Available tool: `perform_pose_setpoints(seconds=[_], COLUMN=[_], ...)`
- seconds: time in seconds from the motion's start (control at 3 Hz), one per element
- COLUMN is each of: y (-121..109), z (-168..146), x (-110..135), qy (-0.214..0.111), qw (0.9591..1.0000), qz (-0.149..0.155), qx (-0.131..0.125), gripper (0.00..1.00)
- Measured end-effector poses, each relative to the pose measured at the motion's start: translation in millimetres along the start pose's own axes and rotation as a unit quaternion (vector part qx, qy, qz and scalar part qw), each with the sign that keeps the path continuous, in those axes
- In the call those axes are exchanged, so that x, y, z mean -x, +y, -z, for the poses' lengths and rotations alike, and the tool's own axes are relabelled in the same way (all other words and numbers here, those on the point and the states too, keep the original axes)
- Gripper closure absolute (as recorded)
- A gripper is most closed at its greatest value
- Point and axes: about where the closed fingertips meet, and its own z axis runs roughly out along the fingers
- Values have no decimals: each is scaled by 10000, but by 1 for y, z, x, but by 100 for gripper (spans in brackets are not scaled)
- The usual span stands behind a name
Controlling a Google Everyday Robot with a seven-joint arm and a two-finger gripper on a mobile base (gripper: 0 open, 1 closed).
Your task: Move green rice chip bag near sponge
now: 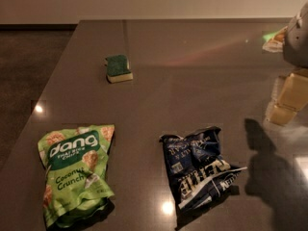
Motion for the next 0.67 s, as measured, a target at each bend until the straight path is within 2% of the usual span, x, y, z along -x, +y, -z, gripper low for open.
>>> perform_pose_setpoints(seconds=[0.33,0.67], y=[0,-19], z=[0,-14], x=[0,33], qy=[0,-237], qw=[10000,9982], qz=[0,552], qx=[0,4], gripper=[0,0])
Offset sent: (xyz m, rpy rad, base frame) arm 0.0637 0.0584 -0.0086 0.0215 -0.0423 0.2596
